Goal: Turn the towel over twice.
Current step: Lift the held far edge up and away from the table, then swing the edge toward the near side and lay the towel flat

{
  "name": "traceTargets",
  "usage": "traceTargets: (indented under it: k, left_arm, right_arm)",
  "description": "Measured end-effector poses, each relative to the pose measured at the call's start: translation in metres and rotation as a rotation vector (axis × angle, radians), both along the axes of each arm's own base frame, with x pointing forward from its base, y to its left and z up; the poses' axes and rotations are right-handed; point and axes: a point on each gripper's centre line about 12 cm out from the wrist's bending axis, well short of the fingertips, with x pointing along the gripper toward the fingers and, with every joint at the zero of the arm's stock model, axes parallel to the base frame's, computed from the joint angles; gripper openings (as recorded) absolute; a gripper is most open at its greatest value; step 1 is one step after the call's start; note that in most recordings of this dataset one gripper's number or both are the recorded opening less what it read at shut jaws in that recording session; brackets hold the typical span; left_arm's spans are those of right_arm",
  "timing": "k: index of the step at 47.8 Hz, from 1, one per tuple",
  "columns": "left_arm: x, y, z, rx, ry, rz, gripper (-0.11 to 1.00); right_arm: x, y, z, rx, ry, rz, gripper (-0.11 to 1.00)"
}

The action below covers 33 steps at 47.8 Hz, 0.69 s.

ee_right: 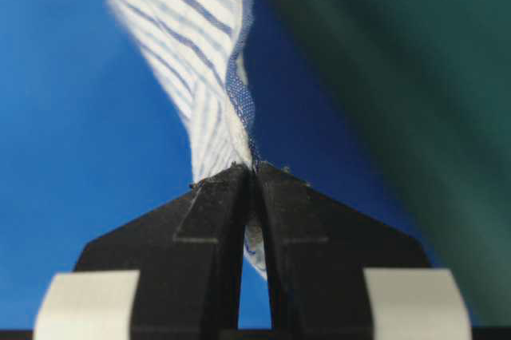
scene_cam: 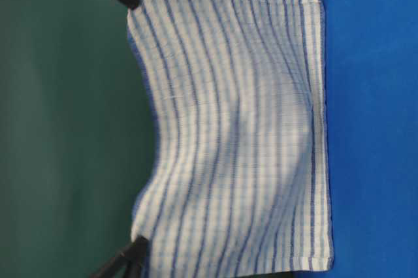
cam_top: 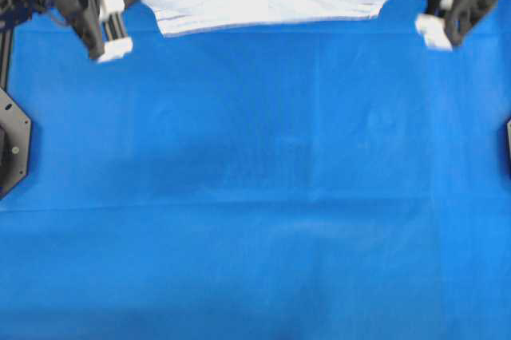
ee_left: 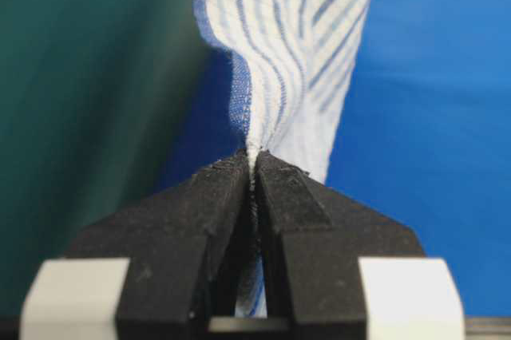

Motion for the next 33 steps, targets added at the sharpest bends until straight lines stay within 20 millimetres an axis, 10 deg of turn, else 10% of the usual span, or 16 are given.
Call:
traceTargets:
  k: [33]
  left_arm:
    - [0.012,-0.109,-0.111,-0.234,0.285,-0.3,0.01]
  right_arm:
    - [0.015,0.111,-0.095,0.267,0.19,0.251,0.08]
